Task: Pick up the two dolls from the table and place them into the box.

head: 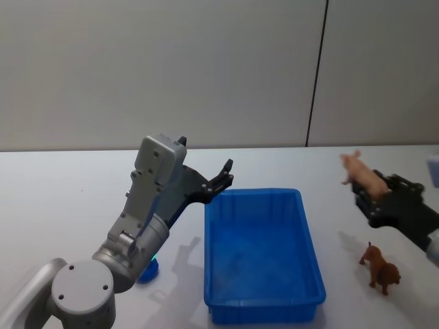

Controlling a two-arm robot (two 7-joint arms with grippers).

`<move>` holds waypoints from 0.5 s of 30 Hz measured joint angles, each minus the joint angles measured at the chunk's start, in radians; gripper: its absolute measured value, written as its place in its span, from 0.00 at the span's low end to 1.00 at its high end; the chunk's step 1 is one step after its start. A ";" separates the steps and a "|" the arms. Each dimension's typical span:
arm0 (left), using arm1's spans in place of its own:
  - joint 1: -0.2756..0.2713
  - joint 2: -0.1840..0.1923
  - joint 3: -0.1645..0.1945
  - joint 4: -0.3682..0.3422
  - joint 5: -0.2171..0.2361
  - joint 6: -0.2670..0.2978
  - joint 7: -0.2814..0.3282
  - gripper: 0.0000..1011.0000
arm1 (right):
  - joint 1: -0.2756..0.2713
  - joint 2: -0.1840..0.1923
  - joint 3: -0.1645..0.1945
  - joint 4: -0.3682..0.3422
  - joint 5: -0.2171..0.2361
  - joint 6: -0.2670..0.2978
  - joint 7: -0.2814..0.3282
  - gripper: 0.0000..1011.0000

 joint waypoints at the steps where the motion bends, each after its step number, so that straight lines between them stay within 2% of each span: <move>1: 0.000 0.000 0.000 0.000 0.000 0.000 0.000 0.99 | 0.010 -0.007 -0.006 0.000 -0.003 0.001 0.016 0.39; 15: 0.000 0.000 0.000 0.000 0.000 0.000 0.000 0.99 | 0.103 -0.095 -0.085 0.063 -0.052 0.058 0.191 0.39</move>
